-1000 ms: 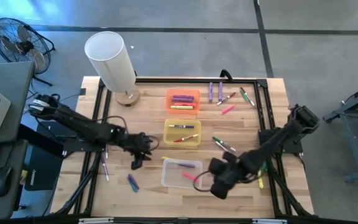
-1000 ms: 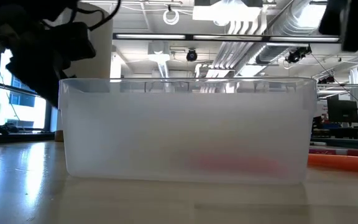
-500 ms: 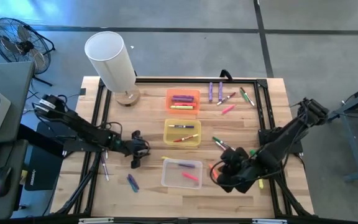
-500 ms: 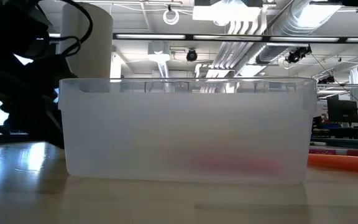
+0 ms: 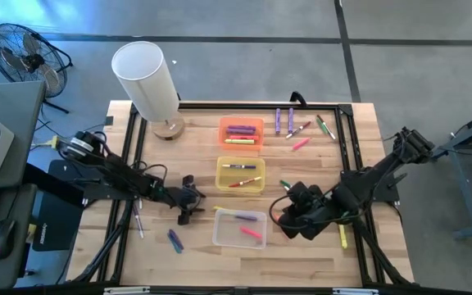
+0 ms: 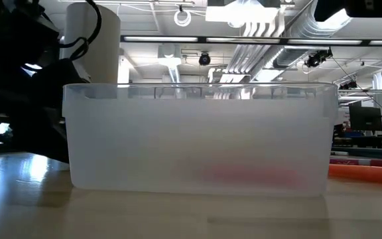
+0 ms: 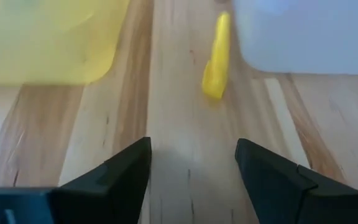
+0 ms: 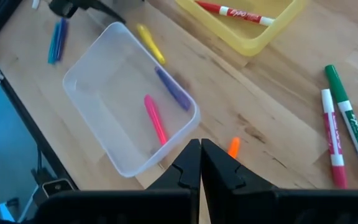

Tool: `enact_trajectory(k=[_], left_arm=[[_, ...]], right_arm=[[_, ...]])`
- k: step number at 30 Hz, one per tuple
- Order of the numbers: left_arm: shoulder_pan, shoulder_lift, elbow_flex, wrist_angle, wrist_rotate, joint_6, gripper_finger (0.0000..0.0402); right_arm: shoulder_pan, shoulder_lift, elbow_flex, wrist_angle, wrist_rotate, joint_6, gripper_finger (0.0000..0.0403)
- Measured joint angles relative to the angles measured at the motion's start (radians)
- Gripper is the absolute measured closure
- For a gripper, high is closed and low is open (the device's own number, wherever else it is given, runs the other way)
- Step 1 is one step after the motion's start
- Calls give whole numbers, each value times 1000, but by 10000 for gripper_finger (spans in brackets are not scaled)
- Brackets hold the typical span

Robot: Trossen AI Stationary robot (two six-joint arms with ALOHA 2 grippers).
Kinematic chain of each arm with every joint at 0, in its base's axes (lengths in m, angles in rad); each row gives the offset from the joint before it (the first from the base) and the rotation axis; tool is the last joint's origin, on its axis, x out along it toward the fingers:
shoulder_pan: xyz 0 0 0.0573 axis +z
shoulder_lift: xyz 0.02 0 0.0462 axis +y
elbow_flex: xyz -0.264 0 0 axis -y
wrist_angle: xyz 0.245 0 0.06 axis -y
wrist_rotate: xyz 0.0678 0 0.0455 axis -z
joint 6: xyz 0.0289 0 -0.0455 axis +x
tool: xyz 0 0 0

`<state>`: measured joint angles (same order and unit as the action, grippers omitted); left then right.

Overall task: Pick & Place Markers
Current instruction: Put the yellow pen into the white bin

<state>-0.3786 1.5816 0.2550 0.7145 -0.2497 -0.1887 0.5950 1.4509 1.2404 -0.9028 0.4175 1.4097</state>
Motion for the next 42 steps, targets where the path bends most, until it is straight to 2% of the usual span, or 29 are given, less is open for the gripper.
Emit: enact_trajectory(k=[9, 13, 21, 32, 42], left_arm=[[17, 94, 93, 11, 37, 83, 163], [60, 125, 129, 7, 116, 91, 163], [104, 136, 152, -6, 188, 126, 167], [102, 137, 153, -4, 162, 183, 245], [101, 170, 176, -8, 114, 184, 292]], right_arm=[[-34, 0, 0, 4, -1, -3, 403], [-39, 0, 0, 6, -1, -3, 403], [-39, 0, 0, 10, -5, -3, 403], [-39, 0, 0, 19, -1, -3, 403], [-39, 0, 0, 36, 3, -17, 403]])
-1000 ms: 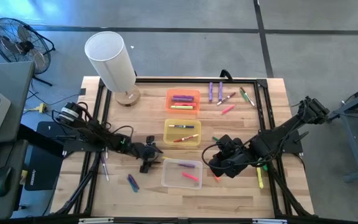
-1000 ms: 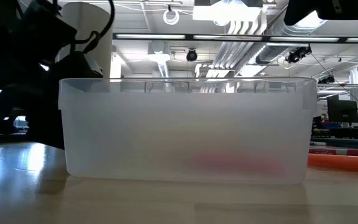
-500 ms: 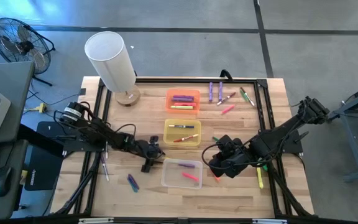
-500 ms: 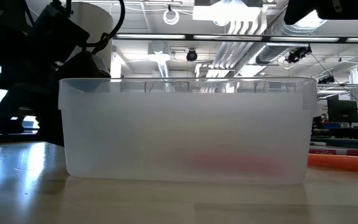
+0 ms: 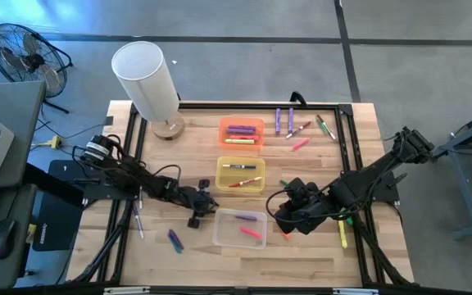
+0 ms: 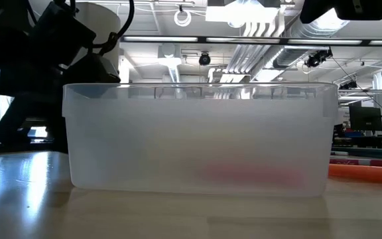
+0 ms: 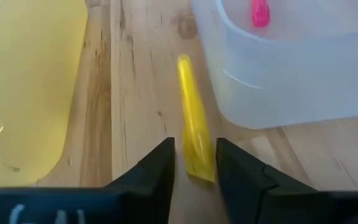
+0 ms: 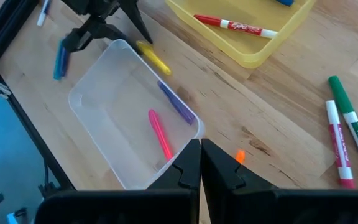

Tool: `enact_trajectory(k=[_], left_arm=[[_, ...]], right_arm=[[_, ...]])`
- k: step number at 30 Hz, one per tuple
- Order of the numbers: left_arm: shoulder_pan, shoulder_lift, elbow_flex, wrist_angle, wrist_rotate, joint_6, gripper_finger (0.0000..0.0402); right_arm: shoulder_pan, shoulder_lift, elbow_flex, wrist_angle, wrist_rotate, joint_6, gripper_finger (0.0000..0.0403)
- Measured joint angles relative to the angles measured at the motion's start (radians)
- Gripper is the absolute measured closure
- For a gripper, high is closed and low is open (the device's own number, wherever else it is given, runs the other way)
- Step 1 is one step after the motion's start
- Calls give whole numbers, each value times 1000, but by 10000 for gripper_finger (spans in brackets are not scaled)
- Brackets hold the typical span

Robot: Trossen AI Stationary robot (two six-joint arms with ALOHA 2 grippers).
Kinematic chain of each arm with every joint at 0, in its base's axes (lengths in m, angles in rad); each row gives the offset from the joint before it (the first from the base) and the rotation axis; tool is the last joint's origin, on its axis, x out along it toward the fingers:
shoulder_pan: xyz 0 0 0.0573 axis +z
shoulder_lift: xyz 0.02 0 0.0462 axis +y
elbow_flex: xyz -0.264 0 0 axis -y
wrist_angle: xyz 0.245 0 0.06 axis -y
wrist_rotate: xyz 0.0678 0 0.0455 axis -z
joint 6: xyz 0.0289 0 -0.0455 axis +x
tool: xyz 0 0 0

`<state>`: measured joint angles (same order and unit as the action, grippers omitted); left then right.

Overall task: Pick & Place Markers
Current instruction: Put the yellow pen into the white bin

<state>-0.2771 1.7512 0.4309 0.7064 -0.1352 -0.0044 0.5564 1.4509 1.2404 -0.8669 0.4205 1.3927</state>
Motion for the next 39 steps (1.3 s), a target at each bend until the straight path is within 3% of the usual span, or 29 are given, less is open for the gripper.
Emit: enact_trajectory(k=[10, 15, 24, 33, 39], left_arm=[[2, 0, 41, -99, -10, -20, 345], [4, -2, 42, -157, -47, -131, 358], [-55, -7, 42, -195, -19, -319, 361], [-189, -117, 42, -462, -166, -507, 363], [-273, -269, 40, -729, -190, -684, 364]], right_arm=[[0, 0, 0, 9, 0, -32, 403], [0, 0, 0, 10, 0, -48, 403], [0, 0, 0, 13, 0, -102, 403], [1, 0, 0, 20, -3, -188, 403], [1, 1, 0, 21, -4, -238, 403]])
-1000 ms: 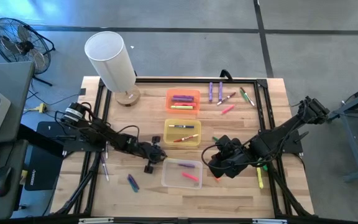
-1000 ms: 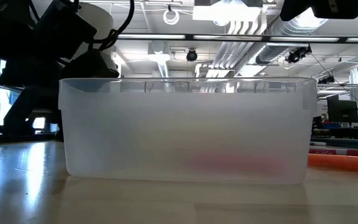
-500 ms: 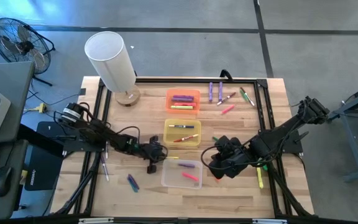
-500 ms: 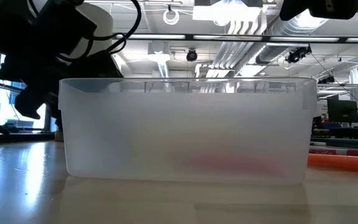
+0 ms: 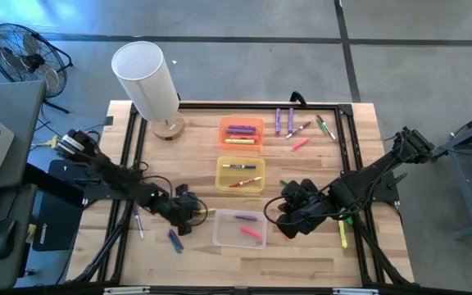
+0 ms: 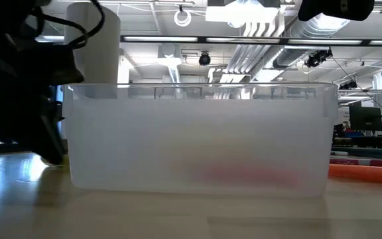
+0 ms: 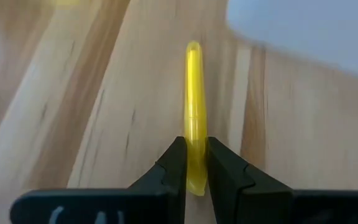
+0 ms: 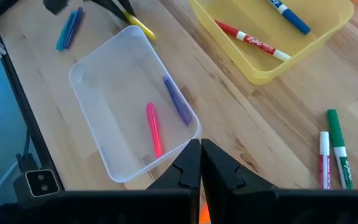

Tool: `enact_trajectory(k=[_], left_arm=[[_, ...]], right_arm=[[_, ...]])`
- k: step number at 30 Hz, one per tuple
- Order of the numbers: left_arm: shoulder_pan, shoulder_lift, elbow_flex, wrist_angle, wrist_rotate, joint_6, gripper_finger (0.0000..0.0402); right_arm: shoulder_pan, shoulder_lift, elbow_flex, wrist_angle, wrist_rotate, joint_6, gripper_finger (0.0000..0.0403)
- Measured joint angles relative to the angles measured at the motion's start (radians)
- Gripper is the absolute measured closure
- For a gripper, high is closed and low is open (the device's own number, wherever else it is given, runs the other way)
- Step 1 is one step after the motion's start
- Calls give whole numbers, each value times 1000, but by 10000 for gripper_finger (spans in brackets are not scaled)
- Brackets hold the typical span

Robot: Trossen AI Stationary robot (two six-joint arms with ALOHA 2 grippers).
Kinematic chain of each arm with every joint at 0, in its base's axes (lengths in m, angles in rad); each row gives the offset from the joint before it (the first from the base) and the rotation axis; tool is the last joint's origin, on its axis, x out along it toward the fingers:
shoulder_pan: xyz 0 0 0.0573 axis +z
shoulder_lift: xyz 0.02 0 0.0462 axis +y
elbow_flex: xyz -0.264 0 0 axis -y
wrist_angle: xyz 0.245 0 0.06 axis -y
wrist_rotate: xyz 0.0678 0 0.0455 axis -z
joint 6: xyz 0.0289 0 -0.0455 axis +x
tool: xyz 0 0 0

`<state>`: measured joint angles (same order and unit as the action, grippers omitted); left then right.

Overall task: Pick & Place Markers
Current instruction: Put the yellow pen into the white bin, then put the orange pen into the white bin

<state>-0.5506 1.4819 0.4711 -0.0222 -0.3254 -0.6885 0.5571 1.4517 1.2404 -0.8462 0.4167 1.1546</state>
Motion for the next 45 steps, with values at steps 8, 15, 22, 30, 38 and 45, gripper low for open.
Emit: enact_trajectory(k=[8, 15, 22, 30, 38, 45], left_arm=[[-101, -208, 234, -545, -82, -125, 366], [-82, -176, 502, -680, -79, -4, 366], [8, 30, 691, -668, 26, 135, 366], [52, 266, 891, -656, 115, 269, 365], [98, 333, 928, -605, 230, 319, 335], [143, 336, 928, -584, 286, 298, 313]], right_arm=[[1, 0, 0, 21, 4, -57, 402], [15, 0, 0, 47, 46, -64, 402], [37, 0, 0, 51, 49, -64, 402], [66, 0, 0, 56, 48, -58, 402], [97, 0, 0, 59, 50, -56, 402], [107, 0, 0, 59, 52, -55, 402]])
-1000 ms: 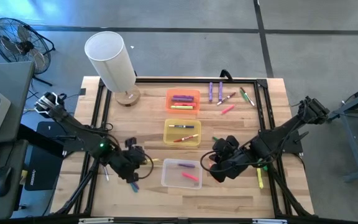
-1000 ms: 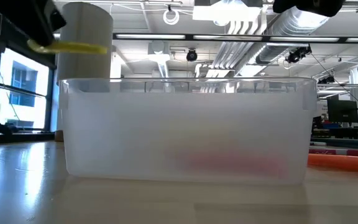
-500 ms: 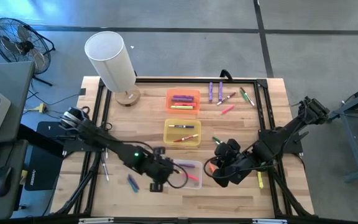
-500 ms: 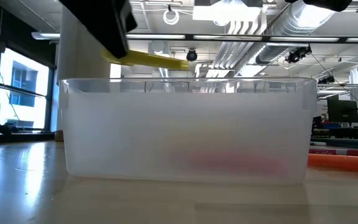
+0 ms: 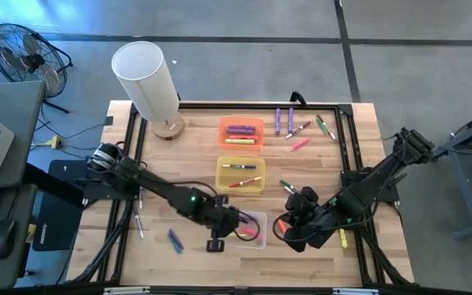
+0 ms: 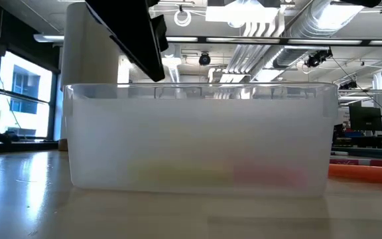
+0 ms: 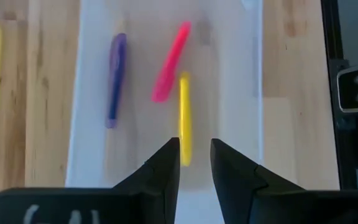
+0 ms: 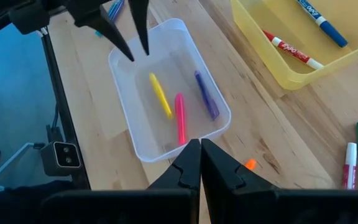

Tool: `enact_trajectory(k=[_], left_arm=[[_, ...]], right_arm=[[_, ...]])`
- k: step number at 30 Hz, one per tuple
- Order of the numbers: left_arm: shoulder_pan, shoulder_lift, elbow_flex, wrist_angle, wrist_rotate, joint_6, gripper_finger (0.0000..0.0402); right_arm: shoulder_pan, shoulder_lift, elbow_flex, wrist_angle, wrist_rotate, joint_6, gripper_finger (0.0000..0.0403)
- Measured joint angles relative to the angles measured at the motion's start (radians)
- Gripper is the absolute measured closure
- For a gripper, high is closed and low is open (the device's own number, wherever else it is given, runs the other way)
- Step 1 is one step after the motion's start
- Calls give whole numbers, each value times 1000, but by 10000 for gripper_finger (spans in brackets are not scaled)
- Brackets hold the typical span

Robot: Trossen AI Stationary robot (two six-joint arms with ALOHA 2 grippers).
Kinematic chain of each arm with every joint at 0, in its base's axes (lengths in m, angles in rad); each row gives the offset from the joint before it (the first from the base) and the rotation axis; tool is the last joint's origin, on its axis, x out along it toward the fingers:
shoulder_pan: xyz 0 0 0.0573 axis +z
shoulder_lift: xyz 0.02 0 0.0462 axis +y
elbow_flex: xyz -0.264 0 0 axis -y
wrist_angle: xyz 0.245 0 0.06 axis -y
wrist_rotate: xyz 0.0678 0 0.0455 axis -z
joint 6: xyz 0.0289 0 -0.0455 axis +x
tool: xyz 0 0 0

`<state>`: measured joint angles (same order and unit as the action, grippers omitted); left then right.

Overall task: Pick & Place Markers
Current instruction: Put the orange pen into the white bin

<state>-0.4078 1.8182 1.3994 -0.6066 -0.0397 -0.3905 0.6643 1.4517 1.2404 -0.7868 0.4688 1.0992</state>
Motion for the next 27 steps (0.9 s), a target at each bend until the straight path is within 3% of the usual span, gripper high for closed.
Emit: enact_trajectory(k=[7, 11, 15, 20, 27], left_arm=[[25, -5, 55, -106, -3, 51, 318], [26, -94, 2, -123, -13, 125, 350], [59, -250, -160, -78, -31, 141, 395], [103, -509, -425, 69, -46, 102, 397], [136, -812, -693, 161, -101, 45, 400]], right_arm=[[0, 0, 0, 0, -6, 0, 402], [-3, 0, 0, 0, -5, -5, 402], [-3, 0, 0, -3, 10, -8, 402], [-9, 2, 0, -75, 31, 26, 402], [-76, 104, 0, -327, -198, 134, 403]])
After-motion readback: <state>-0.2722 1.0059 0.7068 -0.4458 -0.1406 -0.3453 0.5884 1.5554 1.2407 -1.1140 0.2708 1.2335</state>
